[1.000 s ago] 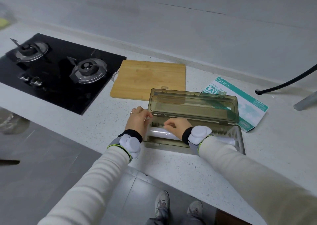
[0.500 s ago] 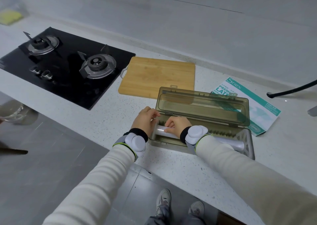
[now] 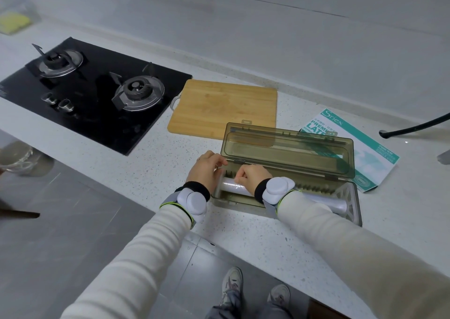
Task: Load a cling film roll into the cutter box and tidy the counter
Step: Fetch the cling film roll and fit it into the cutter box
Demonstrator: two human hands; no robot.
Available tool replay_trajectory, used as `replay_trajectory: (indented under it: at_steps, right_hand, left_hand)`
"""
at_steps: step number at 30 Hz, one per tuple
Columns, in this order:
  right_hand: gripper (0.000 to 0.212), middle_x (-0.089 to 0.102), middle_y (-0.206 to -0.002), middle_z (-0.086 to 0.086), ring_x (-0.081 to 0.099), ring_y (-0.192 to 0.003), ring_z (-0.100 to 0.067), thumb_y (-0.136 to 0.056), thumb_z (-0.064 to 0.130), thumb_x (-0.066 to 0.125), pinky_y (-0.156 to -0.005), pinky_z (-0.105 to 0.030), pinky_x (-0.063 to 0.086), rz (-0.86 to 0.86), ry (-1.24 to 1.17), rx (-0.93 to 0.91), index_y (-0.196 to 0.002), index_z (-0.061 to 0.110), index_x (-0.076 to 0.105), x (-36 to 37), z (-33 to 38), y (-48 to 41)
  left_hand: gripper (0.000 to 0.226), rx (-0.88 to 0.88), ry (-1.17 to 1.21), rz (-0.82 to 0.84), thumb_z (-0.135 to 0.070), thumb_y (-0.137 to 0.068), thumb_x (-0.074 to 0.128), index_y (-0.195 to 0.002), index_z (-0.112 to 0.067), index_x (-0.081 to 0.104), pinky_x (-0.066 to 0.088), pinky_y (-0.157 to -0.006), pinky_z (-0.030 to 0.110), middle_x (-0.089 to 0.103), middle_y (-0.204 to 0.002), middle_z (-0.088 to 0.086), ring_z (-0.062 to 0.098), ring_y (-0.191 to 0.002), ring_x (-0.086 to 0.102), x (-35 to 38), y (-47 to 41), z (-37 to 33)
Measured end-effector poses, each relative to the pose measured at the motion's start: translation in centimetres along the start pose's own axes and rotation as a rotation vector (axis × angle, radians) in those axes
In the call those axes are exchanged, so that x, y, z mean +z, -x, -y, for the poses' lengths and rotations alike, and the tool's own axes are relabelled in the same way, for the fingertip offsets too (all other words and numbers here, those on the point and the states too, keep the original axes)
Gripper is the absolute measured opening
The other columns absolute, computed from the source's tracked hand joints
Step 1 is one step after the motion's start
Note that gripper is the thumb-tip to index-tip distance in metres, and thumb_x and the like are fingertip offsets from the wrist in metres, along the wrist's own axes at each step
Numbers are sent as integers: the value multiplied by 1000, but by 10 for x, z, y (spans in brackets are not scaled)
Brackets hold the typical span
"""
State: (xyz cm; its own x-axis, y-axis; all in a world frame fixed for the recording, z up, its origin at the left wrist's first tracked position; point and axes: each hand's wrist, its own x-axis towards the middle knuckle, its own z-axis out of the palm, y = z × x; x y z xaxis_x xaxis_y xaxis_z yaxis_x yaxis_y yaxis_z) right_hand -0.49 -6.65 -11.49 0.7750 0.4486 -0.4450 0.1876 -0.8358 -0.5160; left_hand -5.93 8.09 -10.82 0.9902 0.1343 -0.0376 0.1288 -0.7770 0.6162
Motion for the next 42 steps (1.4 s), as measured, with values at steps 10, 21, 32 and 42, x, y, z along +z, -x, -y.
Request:
replay_trajectory:
  at_steps: [10, 21, 32, 42]
  right_hand:
    - [14, 68, -99, -4, 57, -85, -20, -91, 21, 54, -72, -26, 37, 7, 16, -89, -92, 12, 65, 3, -3, 3]
    - [22, 46, -131, -9, 46, -120, -26, -90, 18, 57, -100, -30, 38, -16, 75, -143, -94, 0, 69, 4, -1, 7]
    - [12, 65, -92, -6, 57, -88, -24, -88, 27, 60, -74, -29, 40, -32, 3, -119, -90, 16, 58, 0, -5, 12]
    - [15, 69, -93, 4, 62, -96, -21, -82, 20, 60, -74, -27, 46, 60, 291, -53, -90, 17, 72, -26, -27, 33]
  left_hand:
    - [26, 214, -205, 59, -27, -81, 70, -105, -17, 69, 36, -88, 24, 55, -115, 1, 23, -107, 41, -1, -1, -2]
    - [20, 266, -622, 265, -35, -87, 58, -95, -21, 69, 11, -72, 30, 58, -112, -7, 23, -106, 33, 12, -12, -15]
    - [19, 269, -548, 292, -39, -85, 60, -86, -23, 69, 24, -90, 29, 63, -84, -7, 20, -108, 37, 7, -14, -12]
    - [13, 243, -467, 312, -30, -85, 64, -91, -20, 69, 36, -86, 23, 68, -96, -4, 19, -110, 39, 6, -17, -15]
